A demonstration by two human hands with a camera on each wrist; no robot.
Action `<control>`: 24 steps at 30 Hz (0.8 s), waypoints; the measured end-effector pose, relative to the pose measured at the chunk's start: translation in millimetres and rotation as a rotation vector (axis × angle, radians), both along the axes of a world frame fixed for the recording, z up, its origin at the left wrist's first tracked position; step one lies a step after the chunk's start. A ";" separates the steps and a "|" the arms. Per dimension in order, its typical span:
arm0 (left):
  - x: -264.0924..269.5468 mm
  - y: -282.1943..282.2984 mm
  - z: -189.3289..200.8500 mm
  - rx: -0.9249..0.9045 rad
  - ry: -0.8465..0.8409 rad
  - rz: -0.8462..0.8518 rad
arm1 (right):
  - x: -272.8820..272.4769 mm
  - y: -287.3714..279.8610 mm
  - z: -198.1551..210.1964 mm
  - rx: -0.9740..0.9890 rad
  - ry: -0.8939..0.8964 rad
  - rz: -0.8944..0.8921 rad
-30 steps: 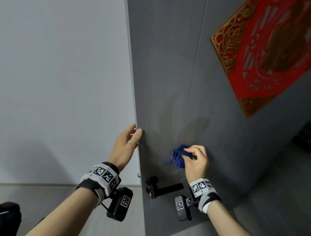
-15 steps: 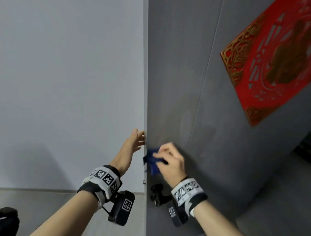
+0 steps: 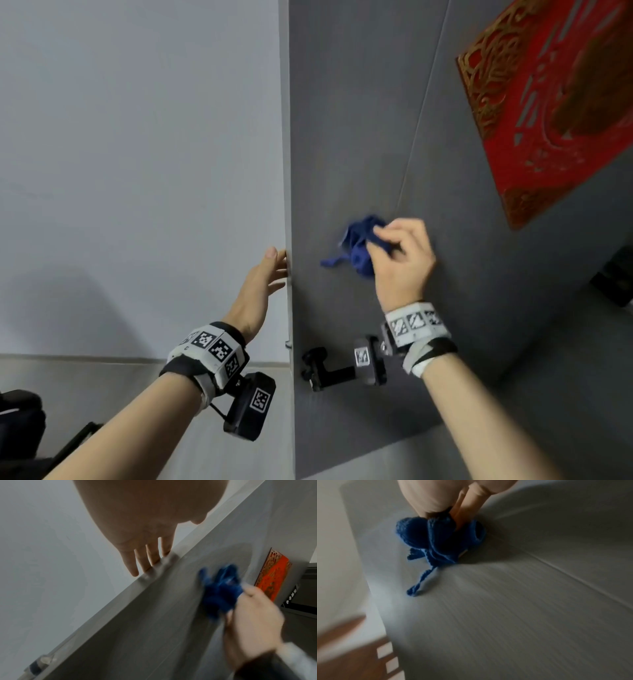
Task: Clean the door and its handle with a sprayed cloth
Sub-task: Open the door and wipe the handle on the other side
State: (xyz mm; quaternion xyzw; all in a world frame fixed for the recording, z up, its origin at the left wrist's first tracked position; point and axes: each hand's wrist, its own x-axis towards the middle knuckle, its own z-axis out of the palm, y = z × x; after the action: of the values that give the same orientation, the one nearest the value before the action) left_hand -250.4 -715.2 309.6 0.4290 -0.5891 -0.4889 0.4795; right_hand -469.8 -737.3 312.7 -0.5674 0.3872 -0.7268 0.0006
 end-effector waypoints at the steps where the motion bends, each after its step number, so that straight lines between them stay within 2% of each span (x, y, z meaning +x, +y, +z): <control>1: -1.4 -0.5 0.3 0.000 0.009 0.013 | -0.5 4.3 -33.7 0.108 0.041 -0.006; 4: -5.0 -3.4 2.1 0.002 0.021 0.049 | -5.2 20.9 -126.6 0.494 0.123 0.028; 6: -6.9 -4.4 0.2 0.000 0.043 0.052 | -7.1 32.9 -146.5 0.628 0.087 0.026; 7: -7.3 -4.6 -1.4 -0.002 0.060 0.056 | -7.3 37.6 -138.0 0.600 0.056 -0.006; 9: -7.0 -5.0 -7.3 0.007 0.081 0.051 | -2.9 45.4 -96.0 0.414 0.014 -0.052; 12: -4.3 -0.4 -19.4 0.048 0.098 0.022 | 18.3 56.6 -1.3 0.110 -0.052 0.036; 14: 0.4 0.5 -25.7 0.063 0.117 -0.017 | 40.2 57.2 43.3 0.018 -0.023 0.093; 17: 8.2 -0.8 -30.7 0.048 0.132 -0.072 | 70.0 49.0 52.0 0.001 0.034 0.117; 20: 12.1 -1.9 -35.2 0.053 0.129 -0.093 | 88.8 56.4 -7.9 0.062 0.065 0.106; 22: 13.1 0.8 -36.8 0.067 0.132 -0.078 | 88.1 68.6 -78.7 0.249 0.185 0.086; 24: 14.5 3.2 -38.0 0.069 0.153 -0.087 | 81.2 82.1 -146.6 0.518 0.267 0.033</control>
State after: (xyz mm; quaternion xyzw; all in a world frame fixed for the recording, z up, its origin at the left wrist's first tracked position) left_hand -235.9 -712.0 271.6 0.3806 -0.5518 -0.5606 0.4862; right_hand -388.5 -655.2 166.1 -0.6452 0.5470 -0.5227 0.1064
